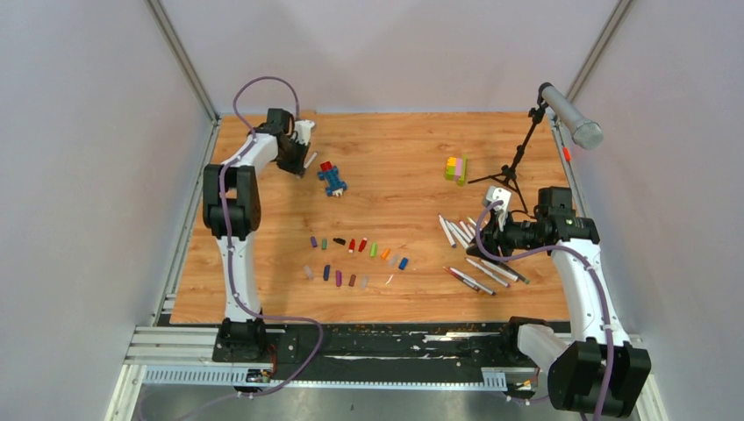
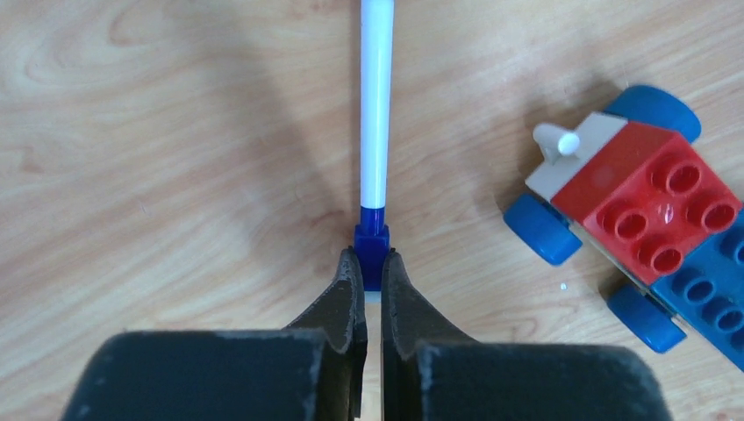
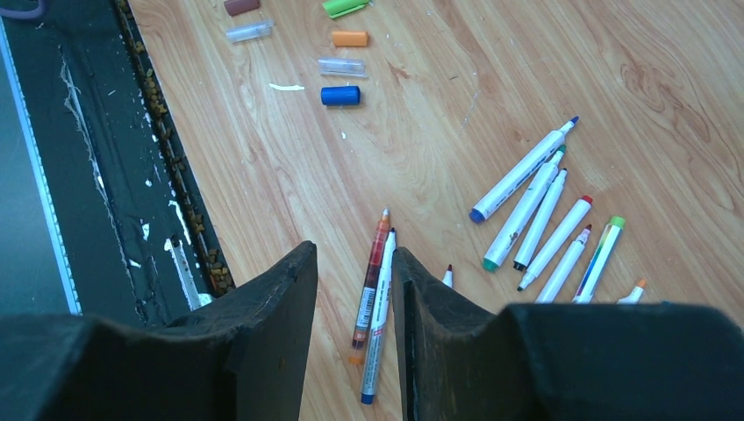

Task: Open the pen caps
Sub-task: Pick up the pen from the center of the board.

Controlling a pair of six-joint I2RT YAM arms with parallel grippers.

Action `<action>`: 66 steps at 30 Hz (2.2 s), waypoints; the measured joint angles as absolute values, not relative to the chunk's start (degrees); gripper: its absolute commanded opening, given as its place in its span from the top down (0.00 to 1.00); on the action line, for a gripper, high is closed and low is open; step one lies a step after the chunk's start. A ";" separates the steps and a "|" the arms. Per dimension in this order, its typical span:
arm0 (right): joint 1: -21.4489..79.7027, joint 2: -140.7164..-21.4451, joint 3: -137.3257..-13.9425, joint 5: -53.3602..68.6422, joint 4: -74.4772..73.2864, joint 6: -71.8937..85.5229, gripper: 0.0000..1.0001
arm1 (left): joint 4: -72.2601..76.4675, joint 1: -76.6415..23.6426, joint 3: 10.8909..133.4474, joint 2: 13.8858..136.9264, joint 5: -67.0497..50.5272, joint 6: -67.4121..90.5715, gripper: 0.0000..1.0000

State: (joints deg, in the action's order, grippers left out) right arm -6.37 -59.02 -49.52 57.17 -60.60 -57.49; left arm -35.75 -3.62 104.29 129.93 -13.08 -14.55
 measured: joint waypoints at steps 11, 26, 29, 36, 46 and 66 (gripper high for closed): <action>-6.15 -57.65 -49.52 58.48 -60.97 -58.87 0.62 | -28.95 -3.62 82.46 107.50 -12.95 -6.48 1.00; -2.31 -59.68 -53.69 65.28 -65.01 -60.03 0.61 | 6.07 -6.74 34.37 59.46 -35.24 25.76 1.00; 0.27 -62.54 -59.09 67.00 -66.02 -59.00 0.60 | 14.48 -13.04 28.49 50.81 -35.22 33.43 1.00; 8.21 -66.96 -69.36 72.18 -64.18 -49.21 0.55 | 33.32 -30.09 21.61 44.31 -27.64 45.06 1.00; 17.93 -66.63 -65.54 72.93 -36.12 -12.25 0.41 | 44.34 -45.56 21.58 54.41 -18.26 47.68 1.00; 21.15 -70.43 -58.41 69.91 -14.02 14.33 0.55 | 50.17 -54.57 25.78 64.93 -12.84 47.59 1.00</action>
